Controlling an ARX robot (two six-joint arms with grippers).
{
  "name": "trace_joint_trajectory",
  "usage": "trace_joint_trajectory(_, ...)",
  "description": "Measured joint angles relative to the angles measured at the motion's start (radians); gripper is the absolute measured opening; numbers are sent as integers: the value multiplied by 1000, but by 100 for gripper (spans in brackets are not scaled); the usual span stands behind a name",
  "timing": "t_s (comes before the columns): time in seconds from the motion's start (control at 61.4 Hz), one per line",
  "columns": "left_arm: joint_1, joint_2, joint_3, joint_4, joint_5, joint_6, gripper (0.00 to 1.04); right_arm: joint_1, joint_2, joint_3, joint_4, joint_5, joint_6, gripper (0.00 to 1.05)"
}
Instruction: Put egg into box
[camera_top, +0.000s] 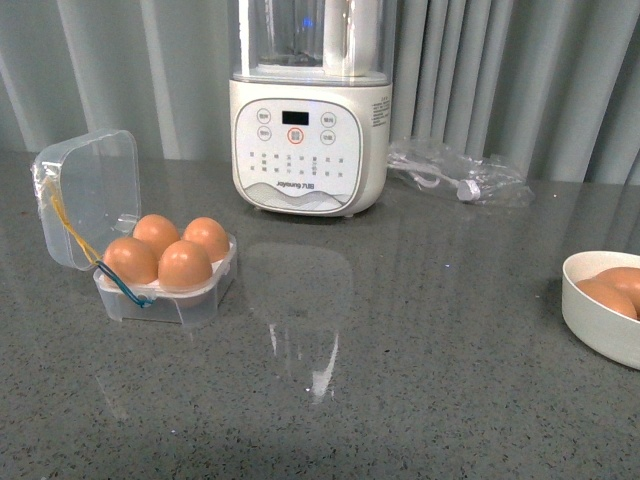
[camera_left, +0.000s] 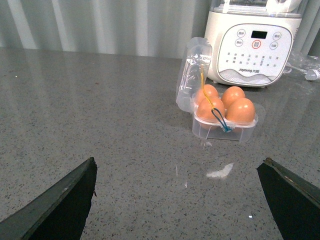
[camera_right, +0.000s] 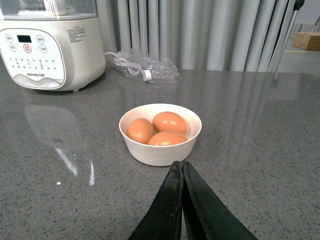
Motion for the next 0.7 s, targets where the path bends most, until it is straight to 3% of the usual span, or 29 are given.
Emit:
trace_joint_trajectory(0.358,0,0,0,0,0,0,98,0,0,0,0,0,-1,4)
trace_joint_trajectory(0.701,0,0,0,0,0,0,98,0,0,0,0,0,-1,68)
